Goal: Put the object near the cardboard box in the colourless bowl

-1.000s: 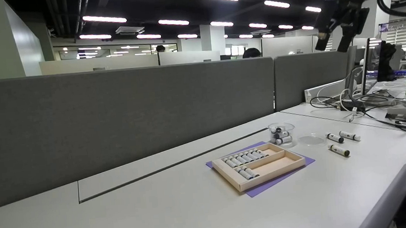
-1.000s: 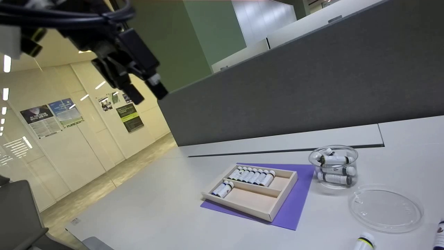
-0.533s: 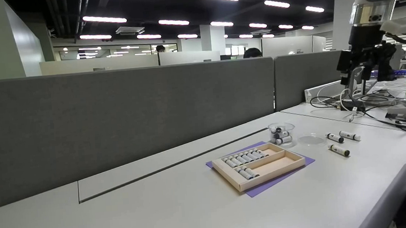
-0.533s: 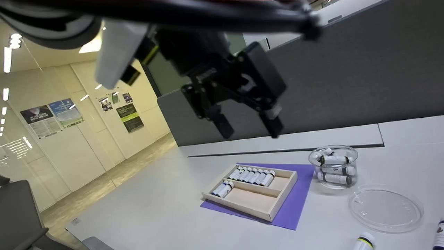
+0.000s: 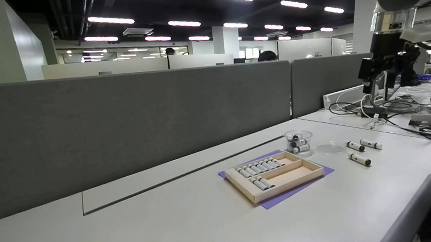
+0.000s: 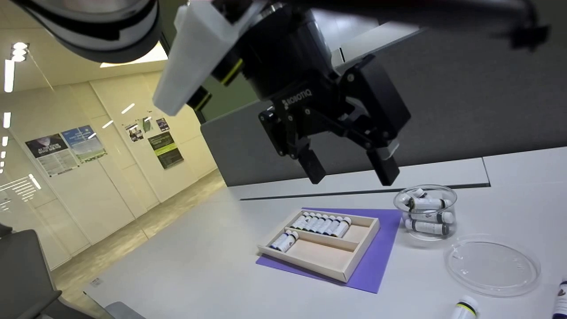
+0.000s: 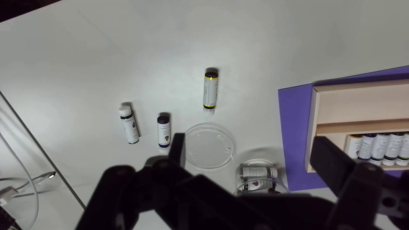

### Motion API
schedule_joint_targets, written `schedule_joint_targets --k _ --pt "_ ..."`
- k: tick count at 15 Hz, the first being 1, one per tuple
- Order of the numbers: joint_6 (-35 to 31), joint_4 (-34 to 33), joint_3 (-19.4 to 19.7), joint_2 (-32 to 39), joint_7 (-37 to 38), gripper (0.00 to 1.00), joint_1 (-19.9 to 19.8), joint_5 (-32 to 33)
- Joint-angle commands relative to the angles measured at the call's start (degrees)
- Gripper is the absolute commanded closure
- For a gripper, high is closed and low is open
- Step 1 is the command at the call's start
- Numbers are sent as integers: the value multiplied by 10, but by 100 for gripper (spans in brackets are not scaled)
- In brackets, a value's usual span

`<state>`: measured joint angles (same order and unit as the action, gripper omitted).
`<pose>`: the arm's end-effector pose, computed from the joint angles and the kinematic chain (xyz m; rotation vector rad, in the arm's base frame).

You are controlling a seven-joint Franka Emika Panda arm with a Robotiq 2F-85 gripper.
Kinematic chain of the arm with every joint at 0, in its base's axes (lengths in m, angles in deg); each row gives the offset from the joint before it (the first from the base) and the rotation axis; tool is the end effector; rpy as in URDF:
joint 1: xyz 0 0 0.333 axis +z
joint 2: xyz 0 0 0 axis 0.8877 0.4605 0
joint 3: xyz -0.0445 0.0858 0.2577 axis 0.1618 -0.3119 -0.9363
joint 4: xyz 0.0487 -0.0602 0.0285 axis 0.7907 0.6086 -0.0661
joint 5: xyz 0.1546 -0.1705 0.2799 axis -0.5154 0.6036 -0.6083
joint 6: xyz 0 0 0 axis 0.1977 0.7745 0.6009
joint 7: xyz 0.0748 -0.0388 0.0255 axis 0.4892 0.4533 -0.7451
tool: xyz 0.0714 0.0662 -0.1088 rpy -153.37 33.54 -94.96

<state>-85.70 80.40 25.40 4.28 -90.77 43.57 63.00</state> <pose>0.3509 -0.2250 0.2888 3.0097 -0.4519 0.2417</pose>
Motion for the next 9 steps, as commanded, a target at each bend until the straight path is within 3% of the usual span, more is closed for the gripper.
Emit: schedule_joint_targets --k 1,6,9 --pt "1 0 4 -3 2 0 5 3" --pt "-126 -25 11 129 8 0 12 -12" --pt "-182 -45 12 214 -41 0 28 -75"
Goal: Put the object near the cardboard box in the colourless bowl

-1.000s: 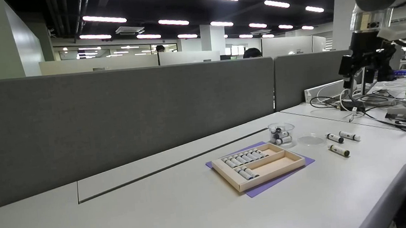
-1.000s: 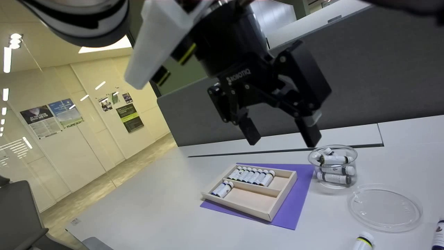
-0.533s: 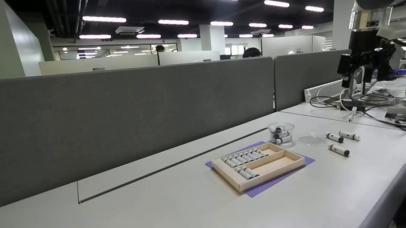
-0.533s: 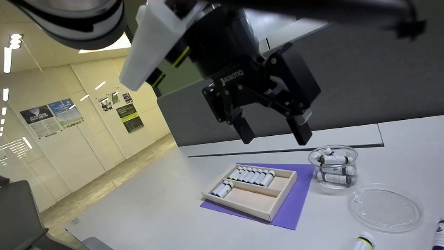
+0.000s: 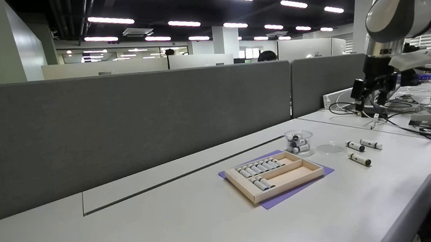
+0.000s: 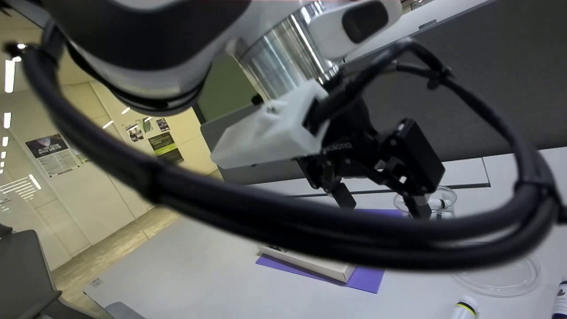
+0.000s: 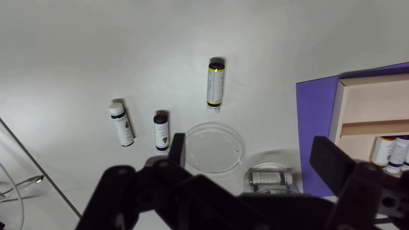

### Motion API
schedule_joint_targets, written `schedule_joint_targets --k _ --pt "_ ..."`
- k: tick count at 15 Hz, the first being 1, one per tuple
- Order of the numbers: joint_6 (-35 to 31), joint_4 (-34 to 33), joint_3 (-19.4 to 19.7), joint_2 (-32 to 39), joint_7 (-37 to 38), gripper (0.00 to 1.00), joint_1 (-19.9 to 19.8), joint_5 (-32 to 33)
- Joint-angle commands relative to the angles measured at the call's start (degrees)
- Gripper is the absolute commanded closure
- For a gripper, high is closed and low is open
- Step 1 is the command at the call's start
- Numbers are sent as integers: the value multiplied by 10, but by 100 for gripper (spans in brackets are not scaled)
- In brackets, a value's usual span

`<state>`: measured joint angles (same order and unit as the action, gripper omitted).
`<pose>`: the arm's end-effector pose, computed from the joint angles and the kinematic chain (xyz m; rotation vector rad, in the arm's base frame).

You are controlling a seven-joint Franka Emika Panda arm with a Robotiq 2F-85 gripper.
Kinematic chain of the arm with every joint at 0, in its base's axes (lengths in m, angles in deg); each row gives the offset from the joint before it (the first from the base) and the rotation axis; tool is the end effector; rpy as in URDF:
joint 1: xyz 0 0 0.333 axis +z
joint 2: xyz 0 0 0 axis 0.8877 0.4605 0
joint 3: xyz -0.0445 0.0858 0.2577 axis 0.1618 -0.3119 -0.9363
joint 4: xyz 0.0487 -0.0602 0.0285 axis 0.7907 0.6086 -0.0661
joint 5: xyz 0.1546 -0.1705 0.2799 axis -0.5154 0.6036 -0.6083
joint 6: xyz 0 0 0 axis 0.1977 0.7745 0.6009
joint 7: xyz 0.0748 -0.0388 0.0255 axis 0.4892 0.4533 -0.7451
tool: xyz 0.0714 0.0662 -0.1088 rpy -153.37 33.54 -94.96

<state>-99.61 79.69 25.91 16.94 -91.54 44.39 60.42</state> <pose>0.3678 -0.2340 0.2298 2.9840 -0.4610 0.2889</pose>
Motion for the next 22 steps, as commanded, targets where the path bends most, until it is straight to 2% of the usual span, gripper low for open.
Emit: schedule_joint_targets --k 1,4,8,9,13,21,22 --pt "-55 -49 1 121 -47 0 18 -73" --pt "-79 -91 -30 206 -87 0 -8 -132" --pt "-85 -157 -44 296 -94 0 -33 -145" --pt "-83 -171 -54 311 -76 0 -50 -122" --pt "-80 -218 -69 365 -72 0 -81 -117" --pt "-78 -256 -90 415 -63 0 -104 -118" --pt "-78 -256 -94 416 -64 15 -106 -119"
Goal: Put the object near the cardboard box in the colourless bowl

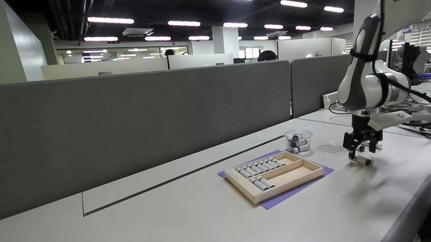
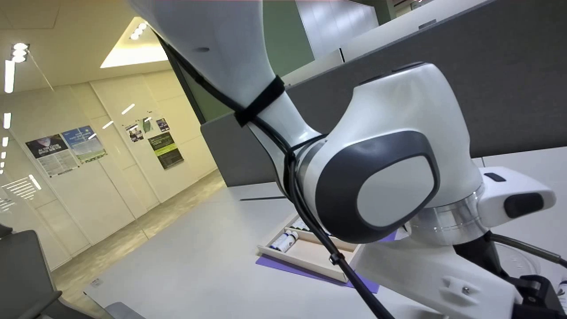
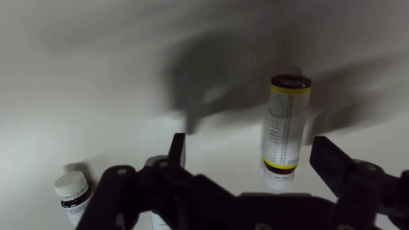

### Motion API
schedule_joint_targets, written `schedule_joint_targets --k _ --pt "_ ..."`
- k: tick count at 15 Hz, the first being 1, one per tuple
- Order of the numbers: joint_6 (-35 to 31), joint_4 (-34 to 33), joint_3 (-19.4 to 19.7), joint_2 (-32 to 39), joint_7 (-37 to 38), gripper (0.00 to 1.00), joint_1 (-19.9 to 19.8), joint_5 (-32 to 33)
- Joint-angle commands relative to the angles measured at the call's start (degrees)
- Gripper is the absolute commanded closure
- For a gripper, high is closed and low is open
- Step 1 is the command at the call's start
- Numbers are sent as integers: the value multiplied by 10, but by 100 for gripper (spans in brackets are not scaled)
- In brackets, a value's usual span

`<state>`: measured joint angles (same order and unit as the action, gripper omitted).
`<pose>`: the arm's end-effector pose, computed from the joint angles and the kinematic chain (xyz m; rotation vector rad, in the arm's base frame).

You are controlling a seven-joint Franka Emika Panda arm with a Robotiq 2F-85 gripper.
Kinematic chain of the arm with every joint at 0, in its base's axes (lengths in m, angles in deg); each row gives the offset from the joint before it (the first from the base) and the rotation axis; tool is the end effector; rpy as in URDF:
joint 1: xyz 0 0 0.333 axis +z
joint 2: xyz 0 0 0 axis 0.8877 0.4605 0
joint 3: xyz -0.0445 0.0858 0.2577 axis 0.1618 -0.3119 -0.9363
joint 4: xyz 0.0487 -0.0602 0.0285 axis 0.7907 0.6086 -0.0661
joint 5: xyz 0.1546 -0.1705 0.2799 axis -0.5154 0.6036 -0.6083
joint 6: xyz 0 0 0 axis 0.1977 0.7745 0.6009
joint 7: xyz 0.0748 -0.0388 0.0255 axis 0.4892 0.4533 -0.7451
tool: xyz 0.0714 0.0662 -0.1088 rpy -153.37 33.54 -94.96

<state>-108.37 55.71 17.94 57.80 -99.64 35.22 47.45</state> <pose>0.4033 -0.2962 0.0452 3.0062 -0.5637 0.0840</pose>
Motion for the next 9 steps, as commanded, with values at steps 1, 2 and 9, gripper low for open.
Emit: schedule_joint_targets --k 1,2,9 --pt "9 -18 -15 9 19 25 -15 10" --pt "11 -19 -16 9 20 32 -14 9" --pt "24 -32 -13 6 42 87 -9 3"
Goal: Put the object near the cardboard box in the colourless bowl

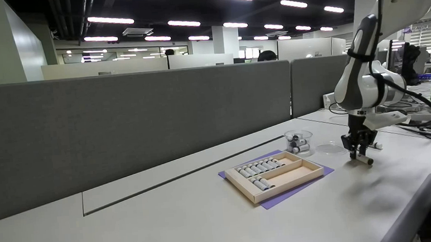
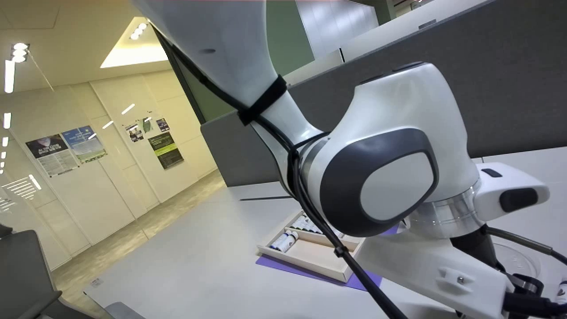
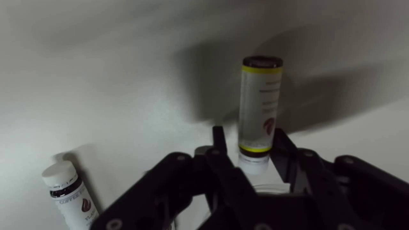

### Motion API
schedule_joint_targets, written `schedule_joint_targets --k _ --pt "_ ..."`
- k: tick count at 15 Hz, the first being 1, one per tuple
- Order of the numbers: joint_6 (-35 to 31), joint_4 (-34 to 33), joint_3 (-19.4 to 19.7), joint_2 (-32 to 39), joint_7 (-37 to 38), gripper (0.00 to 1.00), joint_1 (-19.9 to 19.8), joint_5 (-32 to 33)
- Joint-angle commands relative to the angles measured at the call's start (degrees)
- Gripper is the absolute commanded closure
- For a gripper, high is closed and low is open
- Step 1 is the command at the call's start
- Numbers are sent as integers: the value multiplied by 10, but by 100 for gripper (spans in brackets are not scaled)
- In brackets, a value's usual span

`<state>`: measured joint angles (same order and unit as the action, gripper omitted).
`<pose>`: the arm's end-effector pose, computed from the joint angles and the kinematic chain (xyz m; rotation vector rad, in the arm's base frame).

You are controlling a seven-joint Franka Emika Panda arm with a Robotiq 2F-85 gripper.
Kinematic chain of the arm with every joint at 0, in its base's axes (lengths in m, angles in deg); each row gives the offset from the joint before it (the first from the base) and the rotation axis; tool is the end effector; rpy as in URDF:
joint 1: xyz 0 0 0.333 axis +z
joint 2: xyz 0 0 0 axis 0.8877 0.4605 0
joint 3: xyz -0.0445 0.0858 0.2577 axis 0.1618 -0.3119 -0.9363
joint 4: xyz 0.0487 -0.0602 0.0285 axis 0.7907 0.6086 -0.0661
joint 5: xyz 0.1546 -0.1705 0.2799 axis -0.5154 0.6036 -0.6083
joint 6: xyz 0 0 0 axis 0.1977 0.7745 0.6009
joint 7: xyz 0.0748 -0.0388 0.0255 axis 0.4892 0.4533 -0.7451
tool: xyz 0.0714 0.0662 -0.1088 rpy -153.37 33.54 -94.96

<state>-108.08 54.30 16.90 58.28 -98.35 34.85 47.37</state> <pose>0.4141 -0.2944 0.0464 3.0085 -0.5877 0.1070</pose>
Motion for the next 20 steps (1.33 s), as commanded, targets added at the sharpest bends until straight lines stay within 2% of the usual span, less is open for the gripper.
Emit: schedule_joint_targets --k 1,2,4,6,9,12,15,20 --pt "30 -22 1 2 37 95 -3 1" --pt "36 -24 2 2 43 100 -2 0" --pt "60 -35 7 -3 66 95 5 -8" --pt "129 -60 23 -18 111 95 29 -14" --pt "212 -118 19 -34 154 95 43 -34" --pt "265 -191 20 -33 195 95 63 -58" --pt "281 -256 12 -20 223 95 75 -90" --pt "232 -306 1 5 225 95 89 -118"
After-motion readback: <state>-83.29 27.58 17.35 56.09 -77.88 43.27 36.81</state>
